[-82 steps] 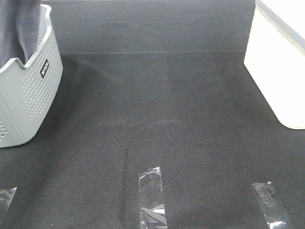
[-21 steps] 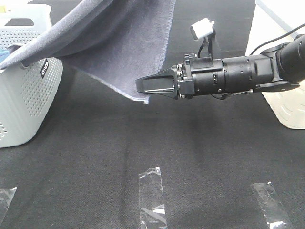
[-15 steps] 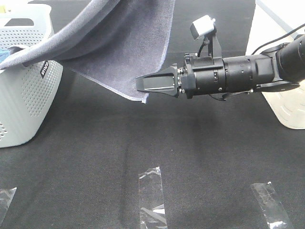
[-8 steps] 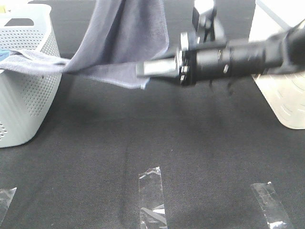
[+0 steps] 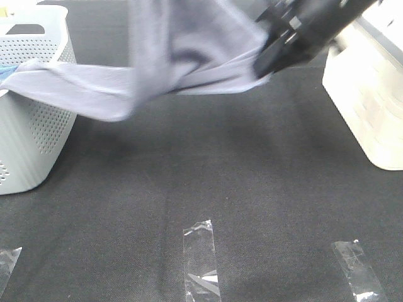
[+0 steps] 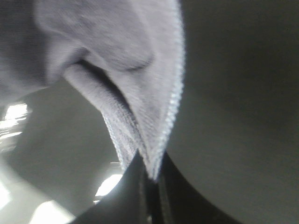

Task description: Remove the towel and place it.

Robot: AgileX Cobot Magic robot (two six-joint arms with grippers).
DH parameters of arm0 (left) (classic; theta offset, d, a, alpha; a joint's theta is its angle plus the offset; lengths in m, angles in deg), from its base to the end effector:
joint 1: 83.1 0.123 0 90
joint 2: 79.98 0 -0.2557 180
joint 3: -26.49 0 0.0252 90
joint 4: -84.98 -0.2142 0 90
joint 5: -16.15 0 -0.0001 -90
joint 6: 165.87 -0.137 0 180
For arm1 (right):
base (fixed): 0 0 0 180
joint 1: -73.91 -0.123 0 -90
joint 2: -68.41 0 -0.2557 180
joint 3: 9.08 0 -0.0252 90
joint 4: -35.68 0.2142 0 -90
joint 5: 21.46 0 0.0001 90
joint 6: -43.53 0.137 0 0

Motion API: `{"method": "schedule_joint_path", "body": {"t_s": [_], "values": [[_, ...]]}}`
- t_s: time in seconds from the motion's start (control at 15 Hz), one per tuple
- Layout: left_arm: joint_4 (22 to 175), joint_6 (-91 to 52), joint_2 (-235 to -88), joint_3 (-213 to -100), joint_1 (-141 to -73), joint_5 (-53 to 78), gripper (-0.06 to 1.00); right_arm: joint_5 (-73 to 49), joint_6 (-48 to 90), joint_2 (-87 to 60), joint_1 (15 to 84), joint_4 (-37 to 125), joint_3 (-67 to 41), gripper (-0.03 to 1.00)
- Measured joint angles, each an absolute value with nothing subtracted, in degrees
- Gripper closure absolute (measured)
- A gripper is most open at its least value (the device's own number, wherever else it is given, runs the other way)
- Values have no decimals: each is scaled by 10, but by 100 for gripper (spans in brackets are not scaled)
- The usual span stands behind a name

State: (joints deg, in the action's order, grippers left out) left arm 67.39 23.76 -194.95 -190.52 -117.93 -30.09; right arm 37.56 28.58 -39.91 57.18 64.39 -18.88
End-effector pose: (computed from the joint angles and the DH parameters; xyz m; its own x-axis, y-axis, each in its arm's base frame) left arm 0.3655 -0.2179 0.3516 -0.4251 0.3525 -0.8337 0.4276 0.8900 0.1583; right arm 0.3193 0.1549 0.2466 -0.8676 -0.2476 -0.4312 -0.4224 0.8245 0.3766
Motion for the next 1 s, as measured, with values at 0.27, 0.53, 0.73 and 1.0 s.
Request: {"method": "schedule_joint_path", "body": {"t_s": [0.27, 0.53, 0.73, 1.0], "values": [[673, 251, -1950, -1930, -1164, -232, 94, 425, 379, -399, 572, 504, -353, 97], [667, 246, -1944, -2039, -1164, -266, 94, 425, 388, -399, 572, 428, -527, 97], [640, 217, -1943, -2103, -1164, -331, 94, 411, 387, -399, 572, 419, -609, 97], [575, 211, -1947, -2118, -1165, -377, 94, 462, 372, -402, 571, 429, -621, 97]]}}
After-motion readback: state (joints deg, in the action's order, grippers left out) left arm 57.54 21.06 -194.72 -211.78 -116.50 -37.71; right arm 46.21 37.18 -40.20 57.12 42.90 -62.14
